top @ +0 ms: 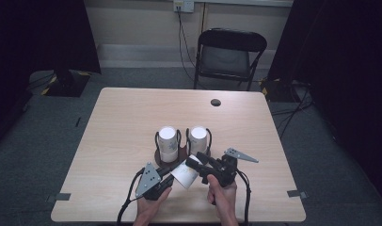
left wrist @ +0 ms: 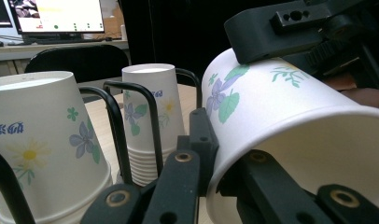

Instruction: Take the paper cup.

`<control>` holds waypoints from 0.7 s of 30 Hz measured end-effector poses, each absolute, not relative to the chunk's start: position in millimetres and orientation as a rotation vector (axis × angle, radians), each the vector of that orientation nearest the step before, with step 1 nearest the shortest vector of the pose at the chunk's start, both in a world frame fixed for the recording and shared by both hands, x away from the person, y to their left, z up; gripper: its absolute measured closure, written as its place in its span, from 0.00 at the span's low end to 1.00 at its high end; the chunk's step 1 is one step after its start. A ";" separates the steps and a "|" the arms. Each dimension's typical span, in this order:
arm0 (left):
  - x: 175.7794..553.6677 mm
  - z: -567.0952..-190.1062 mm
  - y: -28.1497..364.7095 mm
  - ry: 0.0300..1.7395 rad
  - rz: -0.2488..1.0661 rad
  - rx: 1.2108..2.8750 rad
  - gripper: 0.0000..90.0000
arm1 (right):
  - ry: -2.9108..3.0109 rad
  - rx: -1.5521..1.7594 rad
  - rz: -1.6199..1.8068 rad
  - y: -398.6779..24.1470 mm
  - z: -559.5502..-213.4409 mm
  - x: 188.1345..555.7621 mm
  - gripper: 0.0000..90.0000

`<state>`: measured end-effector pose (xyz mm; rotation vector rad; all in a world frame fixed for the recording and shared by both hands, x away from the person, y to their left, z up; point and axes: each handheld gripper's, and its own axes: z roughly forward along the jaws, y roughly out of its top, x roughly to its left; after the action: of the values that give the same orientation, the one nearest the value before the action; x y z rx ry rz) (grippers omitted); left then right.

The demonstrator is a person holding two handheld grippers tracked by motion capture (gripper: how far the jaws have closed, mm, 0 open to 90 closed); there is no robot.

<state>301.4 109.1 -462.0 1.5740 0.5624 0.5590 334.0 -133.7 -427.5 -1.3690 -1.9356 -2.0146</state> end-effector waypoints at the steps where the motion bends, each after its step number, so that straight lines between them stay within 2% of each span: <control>1: 301.4 -462.0 109.1 0.562 0.559 1.574 0.98 | -1.942 -1.363 -2.023 -133.5 -426.9 333.7 0.33; 11: 303.5 -459.8 115.0 0.545 0.539 1.607 0.98 | -2.016 -1.279 -2.069 -134.6 -422.3 330.7 0.31; 17: 307.5 -453.4 119.2 0.520 0.554 1.703 0.98 | -2.086 -1.228 -2.097 -138.7 -419.5 327.5 0.31; 21: 312.3 -448.4 121.8 0.499 0.514 1.761 0.98 | -2.126 -1.212 -2.093 -142.0 -421.2 325.3 0.33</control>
<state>312.3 121.8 -448.4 1.7615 0.4993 0.5140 325.3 -142.0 -421.2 -1.2119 -2.1259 -2.0928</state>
